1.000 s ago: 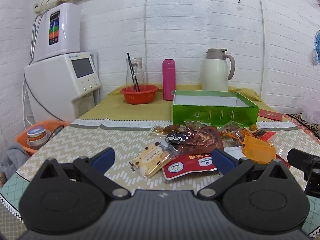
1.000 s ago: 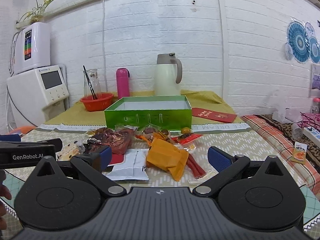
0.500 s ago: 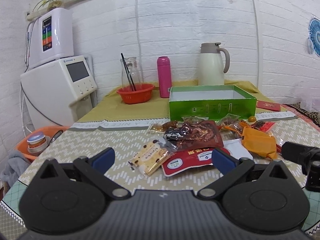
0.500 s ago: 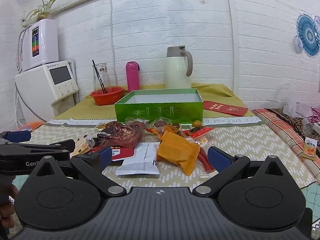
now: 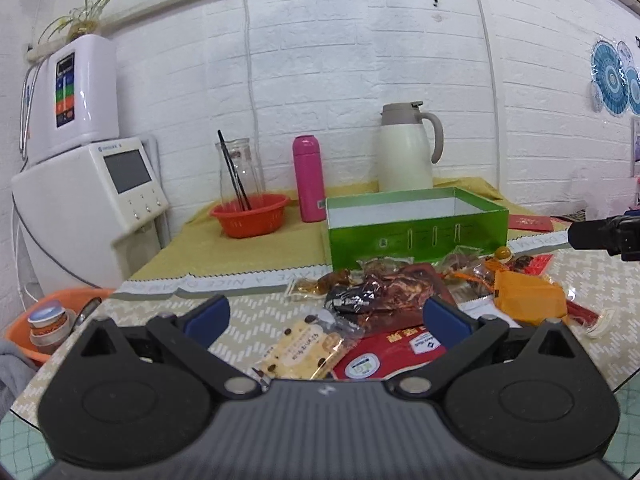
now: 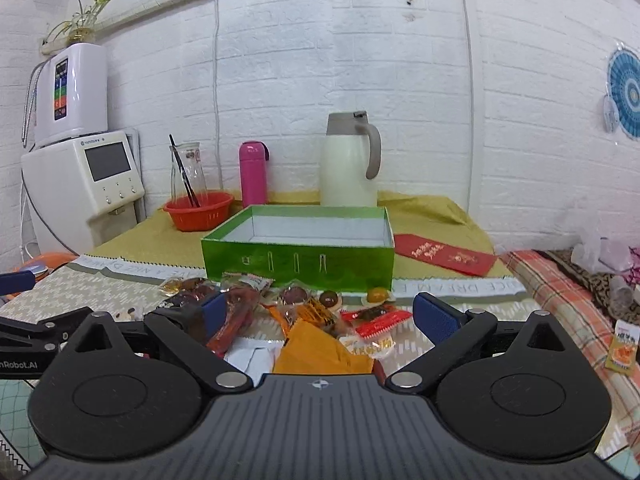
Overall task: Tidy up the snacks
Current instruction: 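Reach the right gripper to the orange packet while the left reaches the cracker packet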
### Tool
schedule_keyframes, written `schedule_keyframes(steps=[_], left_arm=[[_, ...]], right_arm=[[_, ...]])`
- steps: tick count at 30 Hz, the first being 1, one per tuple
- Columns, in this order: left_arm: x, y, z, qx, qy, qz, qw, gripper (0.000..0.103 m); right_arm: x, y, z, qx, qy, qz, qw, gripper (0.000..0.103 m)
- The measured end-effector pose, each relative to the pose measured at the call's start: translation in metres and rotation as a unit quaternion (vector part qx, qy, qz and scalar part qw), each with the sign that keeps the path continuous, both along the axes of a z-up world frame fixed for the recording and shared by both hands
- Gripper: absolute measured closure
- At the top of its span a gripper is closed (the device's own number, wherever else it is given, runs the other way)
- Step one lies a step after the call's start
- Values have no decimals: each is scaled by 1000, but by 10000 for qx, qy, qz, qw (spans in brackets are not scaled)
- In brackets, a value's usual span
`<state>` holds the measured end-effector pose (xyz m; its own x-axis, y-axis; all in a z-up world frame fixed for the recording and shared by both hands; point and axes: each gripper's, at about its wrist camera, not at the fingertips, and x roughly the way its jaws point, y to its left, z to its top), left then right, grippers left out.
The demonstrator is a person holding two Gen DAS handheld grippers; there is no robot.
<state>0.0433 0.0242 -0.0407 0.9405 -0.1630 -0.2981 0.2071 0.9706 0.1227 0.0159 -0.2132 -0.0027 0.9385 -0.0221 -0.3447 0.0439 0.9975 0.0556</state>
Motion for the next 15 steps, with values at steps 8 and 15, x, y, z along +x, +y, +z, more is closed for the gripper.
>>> schedule_keyframes(steps=[8,15], left_arm=[[49,0,-22,118,621,-53,9980,0],[103,18,-31,-22,1002,-220,9947,0]], right_arm=[[23,-1,-24,144,304,-22,9994,0],[48,-8,-31,333,467,-39,9983,0]])
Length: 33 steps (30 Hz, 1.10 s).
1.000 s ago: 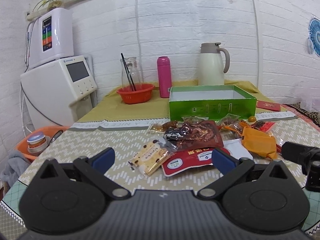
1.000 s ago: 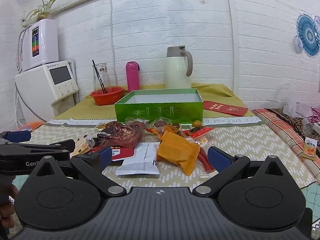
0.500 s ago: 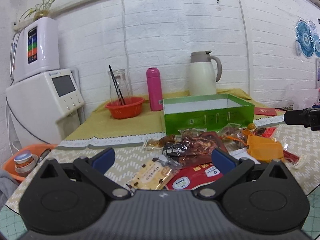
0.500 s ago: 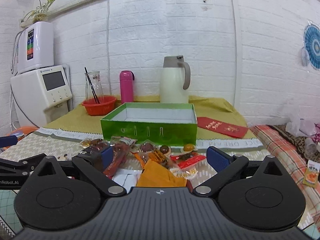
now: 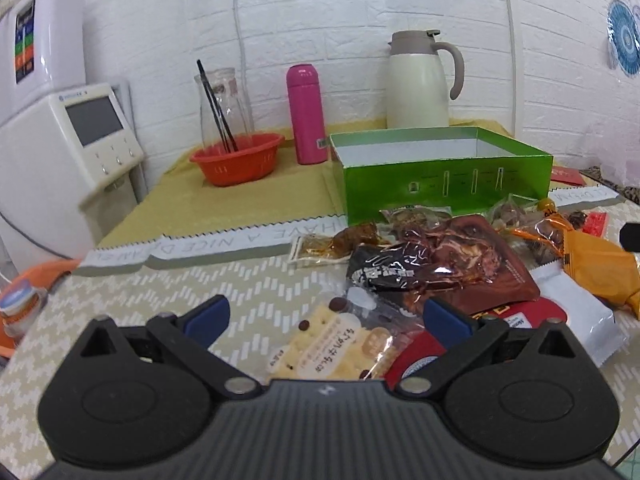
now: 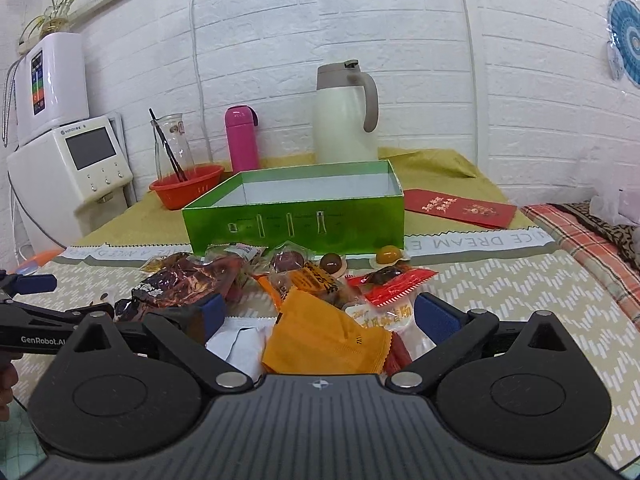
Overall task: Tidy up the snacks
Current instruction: 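Reach the right gripper to the orange packet while the left reaches the cracker packet, then grasp and lift the orange packet with the right gripper while the left grasps the cracker packet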
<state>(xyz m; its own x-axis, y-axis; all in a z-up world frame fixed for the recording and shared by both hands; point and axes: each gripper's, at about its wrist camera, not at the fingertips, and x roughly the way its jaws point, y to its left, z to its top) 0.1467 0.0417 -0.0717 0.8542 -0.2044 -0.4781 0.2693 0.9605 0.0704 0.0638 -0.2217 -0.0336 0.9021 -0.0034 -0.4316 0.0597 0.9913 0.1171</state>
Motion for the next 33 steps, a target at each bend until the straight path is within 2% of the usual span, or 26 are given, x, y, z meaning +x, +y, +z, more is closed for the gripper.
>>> schedule_keyframes(steps=[8,14,17,20,22,23,27,33], left_arm=[[22,0,-16,-258,481,-163,9984,0],[21,2,-17,-265,565,-182,9979,0],[13,2,-14,-2,487,-131,9987,1],[4,3,-11,344,356,-104,9987,1],[6,6,-14,448,485,-197,9976,0],[8,8,-17,405,538,-227,9975,0],[20,30,-21,-368,935,-288,9945,1],[8,33,-18,-363,1018,-644,9921,6]], right_arm=[[31,3,-23,-57,645,342,9973,0],[36,2,-27,-6,713,487,9963,0],[36,4,-25,-101,696,516,9962,0],[35,0,-26,39,706,533,9961,0],[36,-3,-29,188,713,532,9959,0],[36,-5,-30,278,728,516,9956,0],[35,-3,-29,246,720,605,9953,0],[35,-10,-30,772,838,656,9913,0]])
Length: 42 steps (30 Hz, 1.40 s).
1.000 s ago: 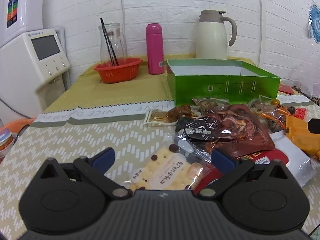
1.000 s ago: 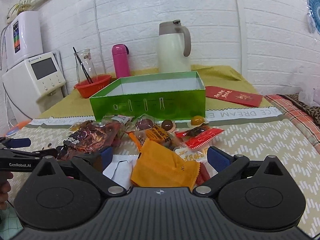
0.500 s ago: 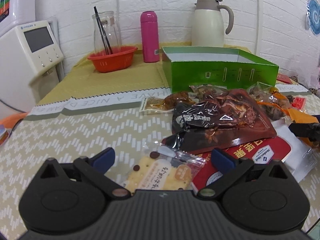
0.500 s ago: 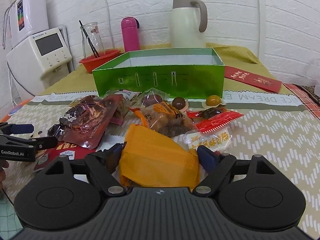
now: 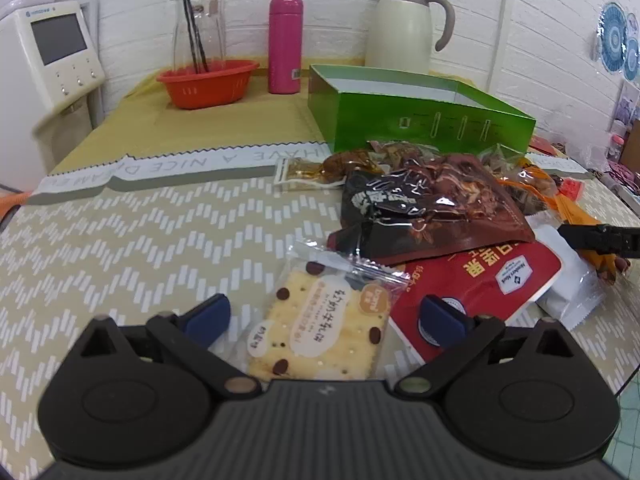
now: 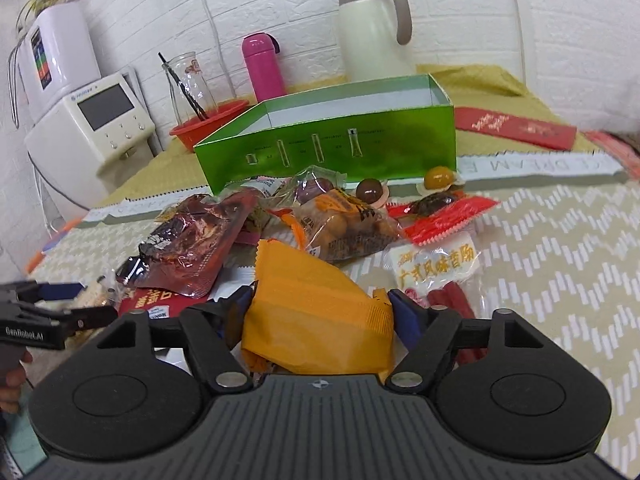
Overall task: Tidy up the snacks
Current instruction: 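Grasp and lift the orange packet with the right gripper while the left grasps the cracker packet, then lower both packets into the green box and open both grippers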
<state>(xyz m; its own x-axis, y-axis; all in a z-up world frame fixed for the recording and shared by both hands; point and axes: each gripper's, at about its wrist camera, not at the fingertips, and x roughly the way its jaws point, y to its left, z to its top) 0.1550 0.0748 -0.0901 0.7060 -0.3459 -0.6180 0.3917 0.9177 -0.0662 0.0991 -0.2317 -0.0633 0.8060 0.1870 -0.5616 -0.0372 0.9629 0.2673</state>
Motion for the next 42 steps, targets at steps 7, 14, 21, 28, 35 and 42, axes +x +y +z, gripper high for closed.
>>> schedule_keyframes(steps=[7,14,21,28,35,42], left_arm=[[0,-1,5,-229,27,-333,9992,39],[-14,-3,6,-6,-217,-311,9993,44],[-38,-6,45,-257,-731,-250,9967,44],[-3,-48,98,-540,-1265,-110,9904,43],[101,-119,125,-240,-1398,265,9895,43],[165,-157,109,-60,-1075,136,9941,42]], right_arm=[[-6,9,4,-274,-130,-62,9995,0],[-20,5,20,-309,-451,-363,9978,1],[-42,10,54,-454,-847,-291,9950,2],[-9,-2,106,-361,-1112,-40,9931,1],[104,-28,113,-257,-790,-231,9963,1],[165,-40,88,-718,-769,-46,9944,1]])
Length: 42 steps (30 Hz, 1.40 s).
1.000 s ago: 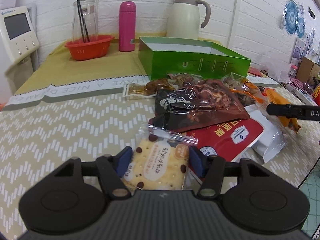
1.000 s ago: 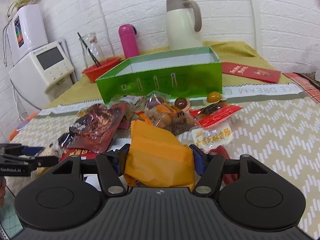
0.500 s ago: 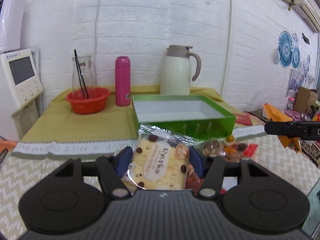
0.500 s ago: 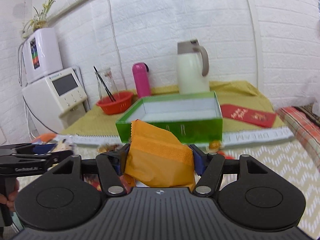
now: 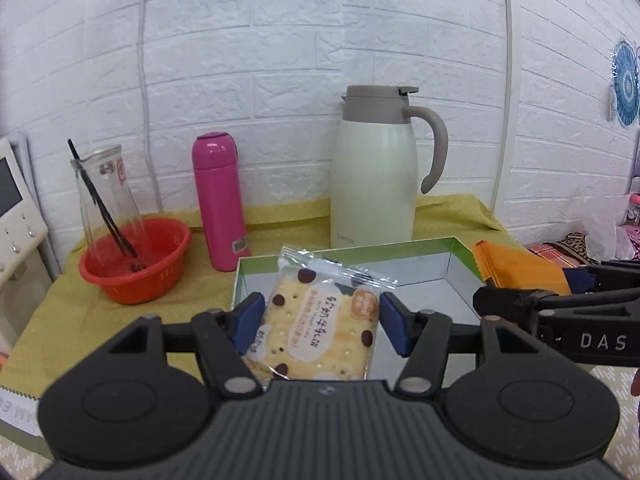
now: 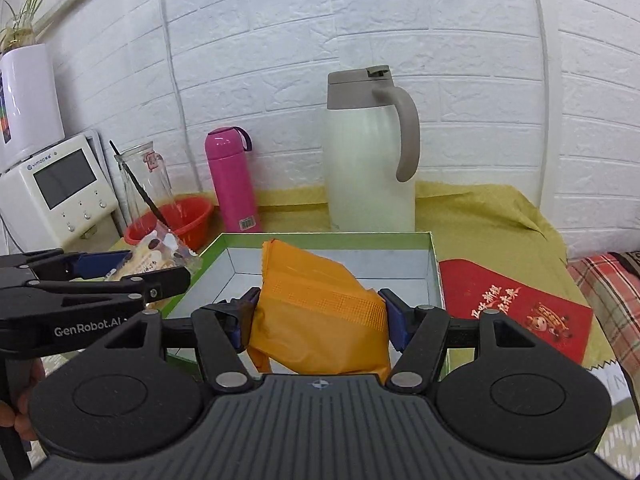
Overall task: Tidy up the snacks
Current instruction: 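Lower both packets into the green box and open both grippers, then grasp the brown jerky bag with the left gripper while the right grasps the orange-labelled snack bag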
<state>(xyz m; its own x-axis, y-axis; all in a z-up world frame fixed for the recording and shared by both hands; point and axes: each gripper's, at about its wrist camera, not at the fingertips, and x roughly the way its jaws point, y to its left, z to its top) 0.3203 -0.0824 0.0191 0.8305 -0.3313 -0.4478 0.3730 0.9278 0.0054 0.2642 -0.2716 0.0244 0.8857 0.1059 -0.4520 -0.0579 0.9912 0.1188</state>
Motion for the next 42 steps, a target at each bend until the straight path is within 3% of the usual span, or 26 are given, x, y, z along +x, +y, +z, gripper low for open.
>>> schedule_keyframes(steps=[4,6,8,15,17,22,28,32,37,39,42], left_arm=[[15,-7,-14,35,100,-4,9999,42],[21,-9,-17,8,130,31,9999,28],[22,-8,-16,-7,104,83,9999,22],[-10,12,3,315,36,150,9994,17],[-33,29,10,411,-74,276,9987,1],[-102,81,12,306,-321,478,9979,0],[-158,102,-30,476,-447,507,9966,0],[-153,94,-63,848,-176,409,9954,0],[-128,93,-77,1076,30,735,9915,0],[-123,92,-77,929,140,284,9952,0],[-112,94,-80,321,529,-281,9977,0]], right_arm=[[14,-8,-6,42,-29,-6,10000,0],[19,-13,-9,216,-45,-88,9997,0],[19,-17,-10,367,-94,-216,9990,0],[-22,-15,12,425,-474,3,9980,0],[-42,-13,17,493,-539,287,9969,0],[-89,1,7,347,-369,728,9961,0],[-125,16,-23,23,-108,792,9968,0],[-127,26,-43,-298,120,826,9961,0],[-113,30,-51,-350,226,893,9951,0],[-105,33,-55,-423,336,1031,9932,0],[-88,39,-64,-559,625,1232,9888,0]])
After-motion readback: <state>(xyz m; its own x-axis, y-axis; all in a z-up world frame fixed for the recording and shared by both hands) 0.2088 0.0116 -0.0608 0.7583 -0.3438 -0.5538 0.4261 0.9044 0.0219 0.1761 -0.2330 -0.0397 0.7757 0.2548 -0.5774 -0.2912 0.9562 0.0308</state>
